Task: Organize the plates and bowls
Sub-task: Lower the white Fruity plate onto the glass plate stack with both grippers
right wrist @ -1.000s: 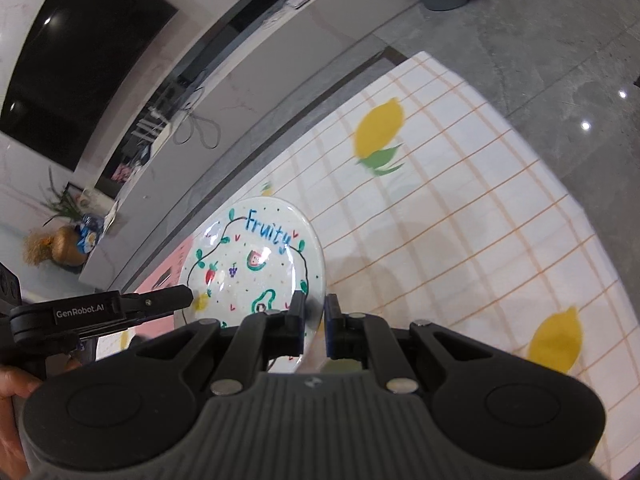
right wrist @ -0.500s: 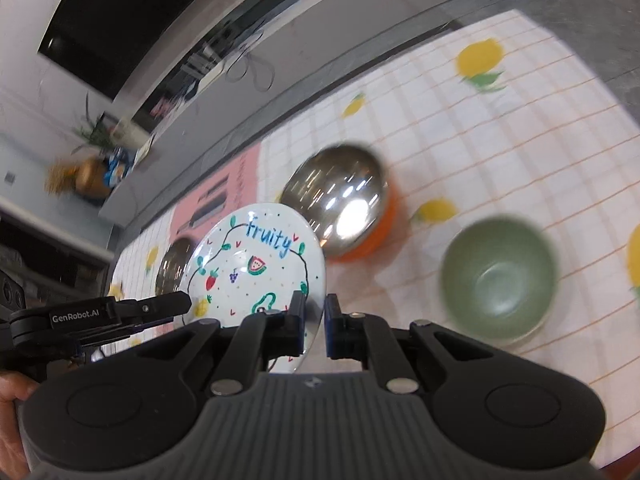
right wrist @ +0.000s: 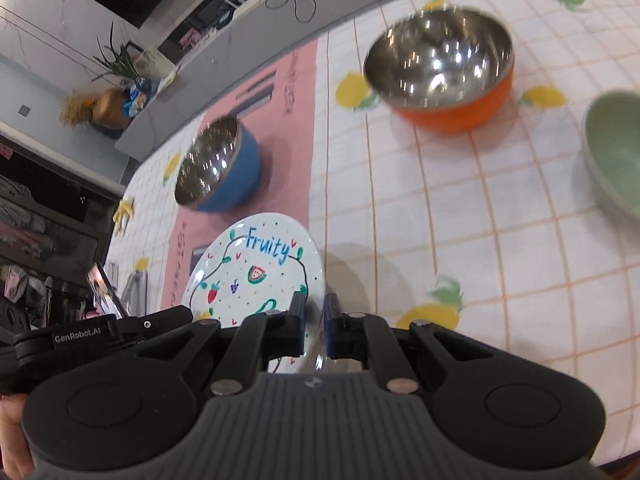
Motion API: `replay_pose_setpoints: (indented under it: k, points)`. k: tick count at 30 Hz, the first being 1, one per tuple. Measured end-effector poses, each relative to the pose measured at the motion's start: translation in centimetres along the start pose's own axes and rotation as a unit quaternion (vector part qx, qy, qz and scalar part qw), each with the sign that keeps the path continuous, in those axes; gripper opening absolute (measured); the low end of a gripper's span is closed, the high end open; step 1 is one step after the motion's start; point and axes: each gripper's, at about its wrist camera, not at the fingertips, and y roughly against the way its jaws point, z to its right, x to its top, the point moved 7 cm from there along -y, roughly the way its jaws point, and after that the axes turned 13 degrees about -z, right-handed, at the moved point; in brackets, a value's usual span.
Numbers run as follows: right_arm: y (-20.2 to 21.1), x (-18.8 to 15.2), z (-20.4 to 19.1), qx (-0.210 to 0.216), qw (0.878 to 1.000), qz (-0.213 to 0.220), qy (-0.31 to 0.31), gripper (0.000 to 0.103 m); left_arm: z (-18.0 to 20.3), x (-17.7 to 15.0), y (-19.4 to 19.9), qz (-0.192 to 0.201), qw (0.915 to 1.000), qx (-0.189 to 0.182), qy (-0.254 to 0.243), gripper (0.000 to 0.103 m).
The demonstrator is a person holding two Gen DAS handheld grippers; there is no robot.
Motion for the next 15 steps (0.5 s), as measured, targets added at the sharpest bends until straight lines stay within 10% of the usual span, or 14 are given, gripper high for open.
replay_pose_setpoints:
  k: [15]
  points:
    - [-3.1,-1.5,-0.7,-0.036,0.999,-0.012,0.028,0.008,-2.9,-2.5,-1.1,0.008,0.9998,0.015,0.013,0.019]
